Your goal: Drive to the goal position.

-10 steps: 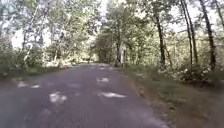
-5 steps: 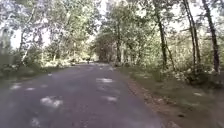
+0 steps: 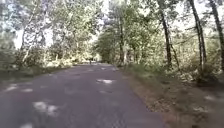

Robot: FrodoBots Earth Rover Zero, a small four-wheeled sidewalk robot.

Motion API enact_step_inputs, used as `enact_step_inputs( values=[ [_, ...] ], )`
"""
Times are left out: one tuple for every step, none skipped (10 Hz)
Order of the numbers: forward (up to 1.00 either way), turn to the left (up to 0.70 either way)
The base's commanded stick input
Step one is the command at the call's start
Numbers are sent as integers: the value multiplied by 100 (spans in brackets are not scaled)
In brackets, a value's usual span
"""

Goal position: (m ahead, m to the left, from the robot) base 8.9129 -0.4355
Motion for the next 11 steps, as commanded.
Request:
enact_step_inputs(
  values=[
    [45, 17],
    [45, 27],
    [45, 27],
    [45, 27],
    [45, 0],
    [45, 0],
    [45, 0],
    [45, 0],
    [45, 0],
    [45, 0],
    [45, 16]
  ],
)
